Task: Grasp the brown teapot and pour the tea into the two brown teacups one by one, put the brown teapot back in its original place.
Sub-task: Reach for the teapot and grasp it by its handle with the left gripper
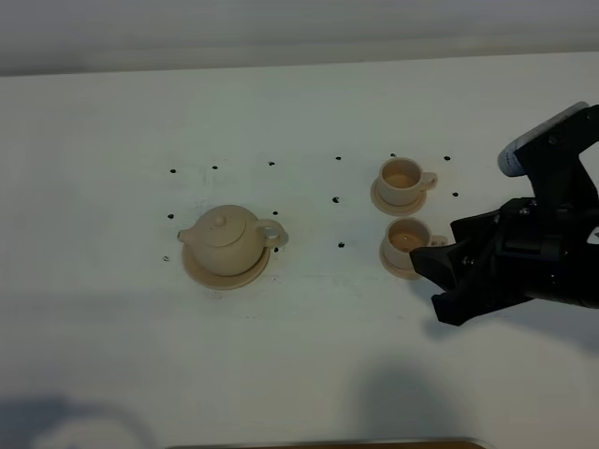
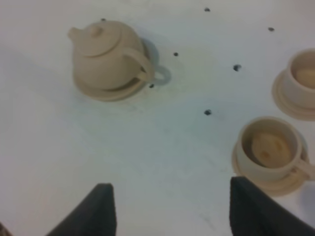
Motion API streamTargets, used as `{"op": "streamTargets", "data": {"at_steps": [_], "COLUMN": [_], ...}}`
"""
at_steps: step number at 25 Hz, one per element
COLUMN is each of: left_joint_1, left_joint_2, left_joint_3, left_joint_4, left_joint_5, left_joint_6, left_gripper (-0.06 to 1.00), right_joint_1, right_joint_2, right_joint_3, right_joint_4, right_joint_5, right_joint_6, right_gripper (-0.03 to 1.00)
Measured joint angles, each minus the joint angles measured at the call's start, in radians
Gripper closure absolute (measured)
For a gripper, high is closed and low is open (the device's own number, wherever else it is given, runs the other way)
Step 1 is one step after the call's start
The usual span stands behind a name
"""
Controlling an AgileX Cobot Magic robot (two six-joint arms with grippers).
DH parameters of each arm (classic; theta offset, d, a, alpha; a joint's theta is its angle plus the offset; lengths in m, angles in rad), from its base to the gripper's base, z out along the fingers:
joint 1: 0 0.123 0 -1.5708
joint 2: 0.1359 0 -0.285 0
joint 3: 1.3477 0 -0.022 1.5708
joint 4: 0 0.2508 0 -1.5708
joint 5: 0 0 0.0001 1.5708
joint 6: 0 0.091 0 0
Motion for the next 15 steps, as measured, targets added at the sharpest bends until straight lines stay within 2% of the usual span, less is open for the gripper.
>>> {"op": "streamTargets", "data": {"at_steps": [6, 15], "left_joint_1": [0.000, 0.000], "left_joint_2": [0.000, 0.000], "left_joint_3": [0.000, 0.000], "left_joint_4": [0.000, 0.020], "left_joint_5": [0.000, -0.001], "left_joint_6": [-0.001, 0.020], "left_gripper": [0.59, 0.59], "right_joint_1": [0.000, 0.000], "right_joint_2": [0.080, 0.083], "right_joint_3": [0.000, -0.032], "right_joint_4": [0.001, -0.005], "right_joint_5": [-0.011, -0.014], "right_joint_6": [0.000, 0.000], "right_gripper": [0.45, 0.47]}}
